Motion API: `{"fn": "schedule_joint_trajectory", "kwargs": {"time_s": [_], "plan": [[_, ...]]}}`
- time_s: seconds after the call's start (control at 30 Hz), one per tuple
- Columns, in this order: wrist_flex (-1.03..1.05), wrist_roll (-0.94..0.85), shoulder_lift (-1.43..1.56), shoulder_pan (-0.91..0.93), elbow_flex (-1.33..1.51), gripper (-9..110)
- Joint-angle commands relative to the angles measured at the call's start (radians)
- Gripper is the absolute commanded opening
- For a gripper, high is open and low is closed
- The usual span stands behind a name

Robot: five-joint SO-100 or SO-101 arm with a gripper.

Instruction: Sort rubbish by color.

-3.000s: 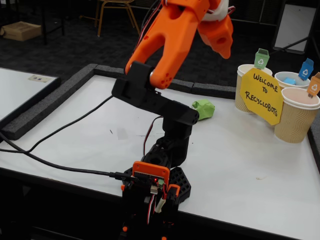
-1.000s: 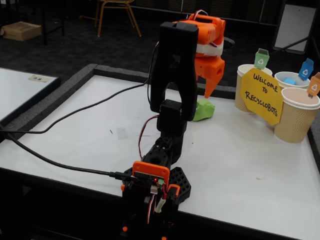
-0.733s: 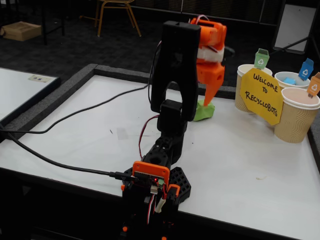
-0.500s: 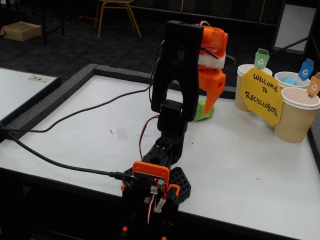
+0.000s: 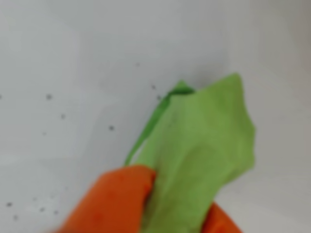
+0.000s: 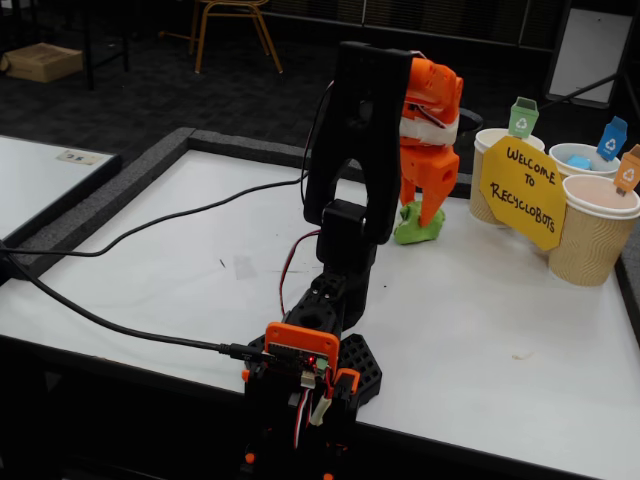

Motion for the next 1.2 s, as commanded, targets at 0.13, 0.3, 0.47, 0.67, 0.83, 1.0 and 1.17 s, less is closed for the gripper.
{"fn": "schedule_joint_trajectory", "kwargs": {"time_s": [0.13,0.3,0.47,0.67,0.83,1.0,1.17], "plan": [[0.091,0.043,0.219,-0.003,-0.187,0],[0.173,0.043,0.417,-0.017,-0.199,0],[0.255,0.066,0.607,0.008,-0.198,0],[0.356,0.137,0.787,0.049,-0.178,0],[0.393,0.239,0.911,0.112,-0.13,0],[0.408,0.31,0.989,0.201,-0.084,0],[0.4,0.308,1.012,0.247,-0.075,0]]}}
